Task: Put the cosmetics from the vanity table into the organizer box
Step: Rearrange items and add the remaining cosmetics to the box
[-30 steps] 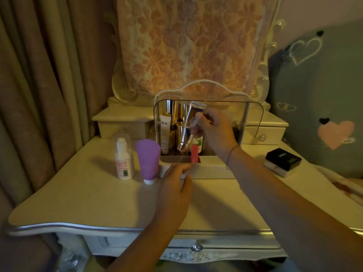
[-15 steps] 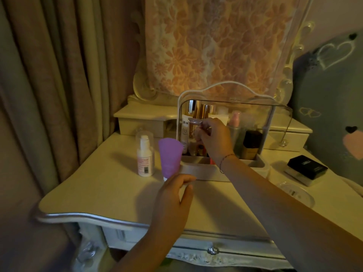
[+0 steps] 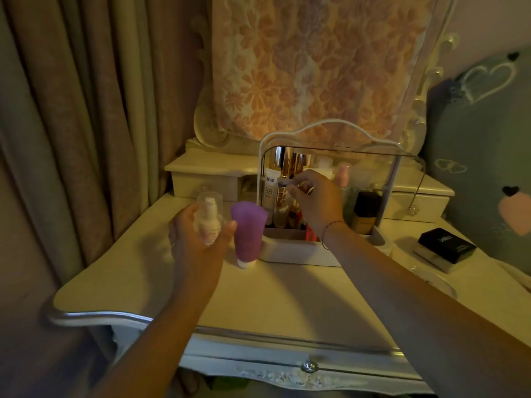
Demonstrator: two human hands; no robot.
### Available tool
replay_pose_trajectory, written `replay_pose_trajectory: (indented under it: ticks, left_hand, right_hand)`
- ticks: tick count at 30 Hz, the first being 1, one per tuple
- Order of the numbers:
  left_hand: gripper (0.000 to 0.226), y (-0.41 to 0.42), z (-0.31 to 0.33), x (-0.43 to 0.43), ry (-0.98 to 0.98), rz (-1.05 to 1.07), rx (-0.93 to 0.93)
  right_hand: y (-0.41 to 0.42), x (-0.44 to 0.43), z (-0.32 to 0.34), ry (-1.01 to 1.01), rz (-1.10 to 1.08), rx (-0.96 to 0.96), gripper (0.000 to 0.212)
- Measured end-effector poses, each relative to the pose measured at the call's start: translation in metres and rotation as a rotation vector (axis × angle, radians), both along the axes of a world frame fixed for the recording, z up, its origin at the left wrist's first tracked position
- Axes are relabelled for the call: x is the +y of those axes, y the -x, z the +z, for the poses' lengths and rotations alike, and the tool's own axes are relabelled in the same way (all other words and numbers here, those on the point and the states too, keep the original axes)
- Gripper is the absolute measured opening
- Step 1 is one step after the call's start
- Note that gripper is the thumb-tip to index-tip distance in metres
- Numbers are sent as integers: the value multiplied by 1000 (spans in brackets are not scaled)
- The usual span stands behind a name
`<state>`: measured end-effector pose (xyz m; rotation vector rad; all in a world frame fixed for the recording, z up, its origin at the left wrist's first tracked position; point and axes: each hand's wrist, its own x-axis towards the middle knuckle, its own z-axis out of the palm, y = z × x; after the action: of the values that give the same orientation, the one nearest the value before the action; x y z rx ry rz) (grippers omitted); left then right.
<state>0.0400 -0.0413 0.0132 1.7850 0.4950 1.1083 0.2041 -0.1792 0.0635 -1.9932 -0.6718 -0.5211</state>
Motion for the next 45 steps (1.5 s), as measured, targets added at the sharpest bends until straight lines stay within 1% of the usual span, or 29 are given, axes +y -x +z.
replay_pose_trajectory:
  ticks: [2, 3, 5, 6, 10, 13, 15, 17, 18, 19, 22, 24, 27, 30, 33, 34, 36, 38, 40, 42, 45]
  left_hand:
    - [60, -8, 1, 13, 99, -122, 17]
    - [53, -11, 0, 19, 151, -197, 24]
    - [49, -15, -2, 30, 236, -297, 50]
    - [47, -16, -5, 36, 261, -323, 63]
    - [35, -20, -14, 47, 256, -377, 75]
    - [40, -20, -21, 50, 268, -369, 81]
    - [39, -19, -25, 51, 241, -347, 109]
    - [37, -19, -28, 51, 224, -319, 125]
    - [37, -19, -28, 51, 213, -311, 130]
    - [37, -19, -29, 49, 198, -307, 138]
    - [38, -19, -29, 41, 177, -323, 142]
    - [39, -15, -27, 33, 151, -337, 139]
    - [41, -11, -23, 27, 154, -336, 123]
    - [45, -9, -15, 17, 144, -379, 120]
    - [43, -13, -2, 0, 102, -426, 113]
    - [41, -17, 2, -6, 97, -434, 106]
    - [38, -23, 7, -16, 99, -431, 102]
    - [39, -29, 10, -23, 105, -424, 106]
    - [42, -34, 12, -27, 103, -413, 108]
    - [43, -39, 13, -31, 88, -400, 109]
    - [41, -49, 15, -38, 73, -376, 98]
  right_hand:
    - [-1, 1, 1, 9, -8, 9, 11]
    - [-1, 1, 1, 12, -9, 17, 12]
    - [1, 1, 1, -4, -1, 39, 10]
    - [2, 0, 0, -19, 10, 48, 12]
    - [8, -2, -3, -24, 31, 61, 22]
    - [14, -4, 1, -32, 23, 87, 27]
    - [22, -8, 4, -93, 45, 100, 27]
    - [35, -11, 2, -169, 120, 109, 24]
    - [44, -10, -2, -175, 175, 119, 23]
    - [54, -8, -7, -145, 231, 132, 25]
    - [73, 3, -26, 75, 303, 161, 37]
    - [76, 8, -32, 127, 297, 163, 31]
    - [74, 5, -28, 53, 347, 209, 8]
    - [69, -10, -18, -64, 368, 226, 21]
    - [59, -34, 4, -172, 333, 211, 20]
    - [56, -40, 10, -177, 340, 214, 19]
    - [57, -45, 14, -106, 370, 250, 16]
    - [63, -44, 5, -20, 417, 285, 12]
    - [67, -44, -4, 16, 414, 275, 12]
    - [64, -49, -5, 13, 381, 267, 11]
    - [57, -62, -6, -48, 362, 316, 13]
